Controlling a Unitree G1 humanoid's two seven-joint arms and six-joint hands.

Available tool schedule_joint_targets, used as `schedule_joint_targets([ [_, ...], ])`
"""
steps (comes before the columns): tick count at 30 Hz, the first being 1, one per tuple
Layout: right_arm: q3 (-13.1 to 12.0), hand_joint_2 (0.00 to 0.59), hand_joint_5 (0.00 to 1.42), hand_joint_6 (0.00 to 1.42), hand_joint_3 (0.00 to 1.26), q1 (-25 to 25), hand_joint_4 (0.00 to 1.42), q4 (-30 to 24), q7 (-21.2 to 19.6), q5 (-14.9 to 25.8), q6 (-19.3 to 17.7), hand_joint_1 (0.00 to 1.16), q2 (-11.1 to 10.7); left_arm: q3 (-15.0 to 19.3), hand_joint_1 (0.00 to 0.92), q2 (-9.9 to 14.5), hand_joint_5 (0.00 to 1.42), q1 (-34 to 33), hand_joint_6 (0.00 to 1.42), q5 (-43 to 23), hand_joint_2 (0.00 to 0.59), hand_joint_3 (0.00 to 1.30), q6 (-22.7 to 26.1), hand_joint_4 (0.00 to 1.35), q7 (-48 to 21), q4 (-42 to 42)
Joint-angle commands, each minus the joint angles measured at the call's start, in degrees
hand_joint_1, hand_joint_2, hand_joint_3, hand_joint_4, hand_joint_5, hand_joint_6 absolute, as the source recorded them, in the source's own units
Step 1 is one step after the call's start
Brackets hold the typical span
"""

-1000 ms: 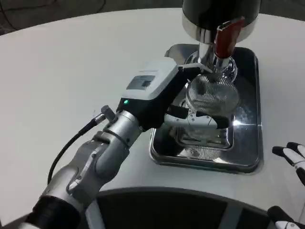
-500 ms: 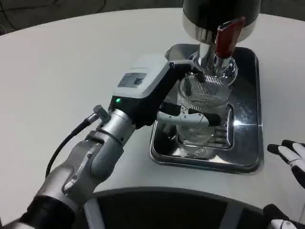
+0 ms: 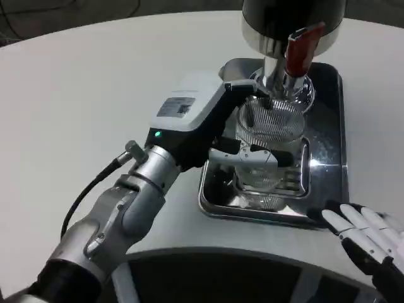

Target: Grasp the cup under the faucet to collect the drink, then remove the cup.

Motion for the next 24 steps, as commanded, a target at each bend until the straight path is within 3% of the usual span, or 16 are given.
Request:
schedule_joint_targets([
  [1, 0.76, 0.414, 0.0, 0.0, 0.06, 1.52, 0.0, -0.9, 1.31, 1.48, -3.67, 0.3, 2.2, -0.75, 0.448, -0.14, 1.13, 0.47, 1.42, 1.04, 0.053, 0.77, 1.22, 0.86, 0.25, -0.56],
  [9, 0.89, 0.414, 0.0, 0.0, 0.06, 1.94, 0.0, -0.9, 3.06, 1.86, -6.68, 0.3, 5.21, -1.02, 0.271, 0.07, 0.83, 1.27, 1.27, 1.87, 0.07, 0.59, 3.27, 0.61, -0.19, -2.54],
  [12, 1.12, 0.414, 0.0, 0.0, 0.07, 1.78, 0.0, -0.9, 3.75, 1.55, -7.12, 0.3, 6.16, -0.98, 0.248, 0.1, 0.78, 1.48, 1.2, 1.93, 0.067, 0.56, 3.46, 0.56, -0.74, -2.96],
  [18, 0.58, 0.414, 0.0, 0.0, 0.07, 1.4, 0.0, -0.9, 4.54, 1.6, -7.37, 0.3, 7.1, -1.02, 0.227, 0.23, 0.74, 2.02, 1.17, 1.69, 0.068, 0.47, 3.4, 0.51, -1.46, -3.64],
  [24, 0.17, 0.415, 0.0, 0.0, 0.07, 1.1, 0.0, -0.9, 5.18, 1.56, -7.11, 0.3, 7.58, -0.82, 0.229, 0.25, 0.72, 2.71, 1.17, 1.66, 0.078, 0.45, 3.5, 0.47, -1.2, -4.72],
])
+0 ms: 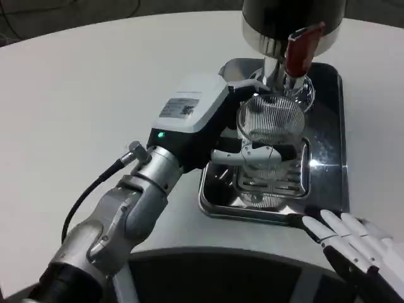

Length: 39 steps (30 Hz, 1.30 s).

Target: Grasp the cup under the faucet to collect the drink, then remove the cup.

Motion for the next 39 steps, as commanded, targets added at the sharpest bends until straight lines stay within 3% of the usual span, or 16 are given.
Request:
schedule_joint_targets([
  [1, -0.33, 0.415, 0.0, 0.0, 0.07, 0.42, 0.0, -0.88, 1.07, 0.16, -0.61, 0.3, 0.24, -0.18, 0.23, 0.33, 0.72, 1.71, 1.17, -0.11, 0.079, 0.45, 0.16, 0.46, -0.31, -1.52],
  [4, -0.41, 0.415, 0.0, 0.0, 0.07, 0.53, 0.0, -0.88, 1.25, 0.27, -0.25, 0.3, 0.33, -0.1, 0.231, 0.53, 0.7, 1.91, 1.17, 0.12, 0.08, 0.45, 0.33, 0.46, -0.24, -2.18],
  [7, -0.67, 0.415, 0.0, 0.0, 0.07, 0.27, 0.0, -0.88, 1.18, 0.45, 0.02, 0.3, 0.3, 0.14, 0.224, 0.75, 0.61, 2.08, 1.07, 0.13, 0.07, 0.43, 0.36, 0.37, 0.0, -2.64],
  [23, -0.31, 0.42, 0.0, 0.0, 0.08, -0.73, 0.0, -0.88, 1.65, 0.31, 1.7, 0.3, 0.2, 1.25, 0.171, 1.47, 0.55, 3.57, 1.02, -1.45, 0.075, 0.33, -0.32, 0.24, -1.2, -4.78],
  [26, -0.33, 0.421, 0.0, 0.0, 0.09, -0.85, 0.0, -0.88, 1.88, 0.42, 1.98, 0.3, 0.13, 1.66, 0.175, 1.37, 0.53, 3.99, 0.92, -2.35, 0.076, 0.32, -1.05, 0.23, -0.91, -4.86],
  [33, -0.23, 0.421, 0.0, 0.0, 0.1, -0.5, 0.0, -0.88, 1.9, 0.48, 2.09, 0.3, 0.34, 3.34, 0.177, 1.76, 0.53, 6.35, 0.96, -3.58, 0.079, 0.32, -2.37, 0.22, 0.82, -7.68],
  [39, -0.04, 0.421, 0.0, 0.0, 0.1, -0.62, 0.0, -0.88, 2.02, 0.59, 2.63, 0.3, 0.22, 5.7, 0.18, 2.67, 0.54, 9.08, 0.83, -4.98, 0.081, 0.34, -3.82, 0.24, 1.05, -11.21],
])
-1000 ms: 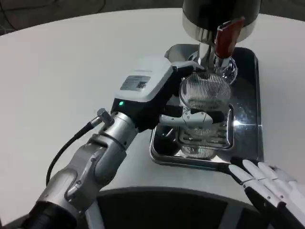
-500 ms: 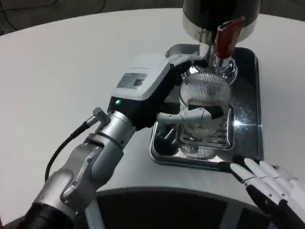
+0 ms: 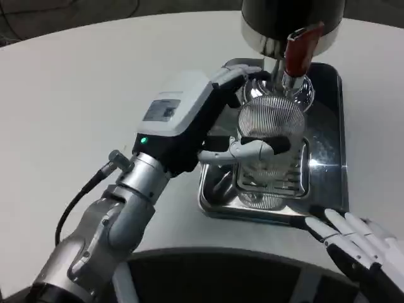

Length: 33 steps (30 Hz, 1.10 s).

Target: Grasp the cup under the faucet to collect the drink, then remove the cup.

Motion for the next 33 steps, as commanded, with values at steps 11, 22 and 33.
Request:
schedule_joint_targets([
  [11, 0.25, 0.421, 0.0, 0.0, 0.11, -0.4, 0.0, -0.88, 0.53, 0.77, 1.73, 0.3, -0.51, 7.72, 0.173, 4.33, 0.59, 9.13, 0.95, -4.06, 0.095, 0.38, -2.24, 0.32, -0.7, -12.9],
  [22, 2.86, 0.421, 0.0, 0.0, 0.12, -4.42, 0.0, -0.88, 0.82, -1.6, 5.45, 0.3, -0.79, 14.97, 0.045, 5.89, 0.58, 9.97, 0.9, -18.4, 0.105, 0.44, -4.12, 0.45, -8.99, -21.62],
  [33, 7.9, 0.421, 0.0, 0.0, 0.12, -6.88, 0.0, -0.88, 0.46, -5.59, 8.84, 0.3, -1.37, 17.15, 0.0, 6.53, 0.45, 2.03, 0.58, -45.87, 0.125, 0.41, 1.63, 0.41, -32.12, -22.98],
])
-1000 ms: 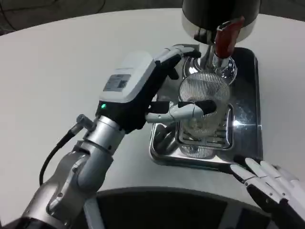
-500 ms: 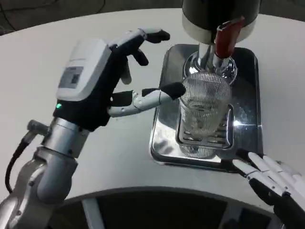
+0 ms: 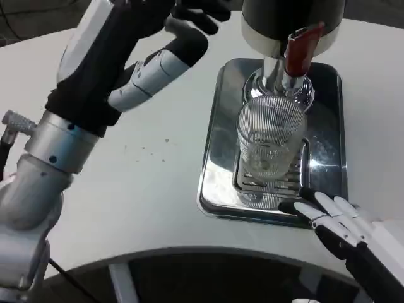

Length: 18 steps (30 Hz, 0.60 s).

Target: Grasp the cup under the faucet to collect the drink, then remove the cup.

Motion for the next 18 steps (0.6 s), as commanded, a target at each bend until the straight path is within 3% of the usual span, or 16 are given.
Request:
schedule_joint_targets([
  [1, 1.62, 0.421, 0.0, 0.0, 0.12, -0.26, 0.0, -0.87, 0.19, -1.17, 1.15, 0.3, -0.31, 1.09, 0.0, 0.88, 0.44, -3.02, 0.56, -8.87, 0.125, 0.4, 4.44, 0.39, -8.17, -1.35],
  [8, 2.87, 0.421, 0.0, 0.0, 0.12, -0.54, 0.0, -0.87, -0.33, -2.07, 2.05, 0.3, -0.68, 1.51, 0.0, 0.95, 0.35, -8.76, 0.44, -18.02, 0.125, 0.32, 14.99, 0.3, -19.22, -0.98],
  [13, 3.11, 0.421, 0.0, 0.0, 0.12, -0.67, 0.0, -0.87, -0.49, -2.19, 2.07, 0.3, -0.72, 1.06, 0.0, 0.66, 0.29, -12.7, 0.35, -19.91, 0.121, 0.24, 22.47, 0.21, -23.32, 1.12],
  [18, 3.0, 0.421, 0.0, 0.0, 0.12, -0.36, 0.0, -0.87, -0.56, -2.05, 1.79, 0.3, -0.69, 0.85, 0.0, -1.03, 0.26, -15.62, 0.3, -19.16, 0.121, 0.21, 25.01, 0.17, -24.34, 4.44],
])
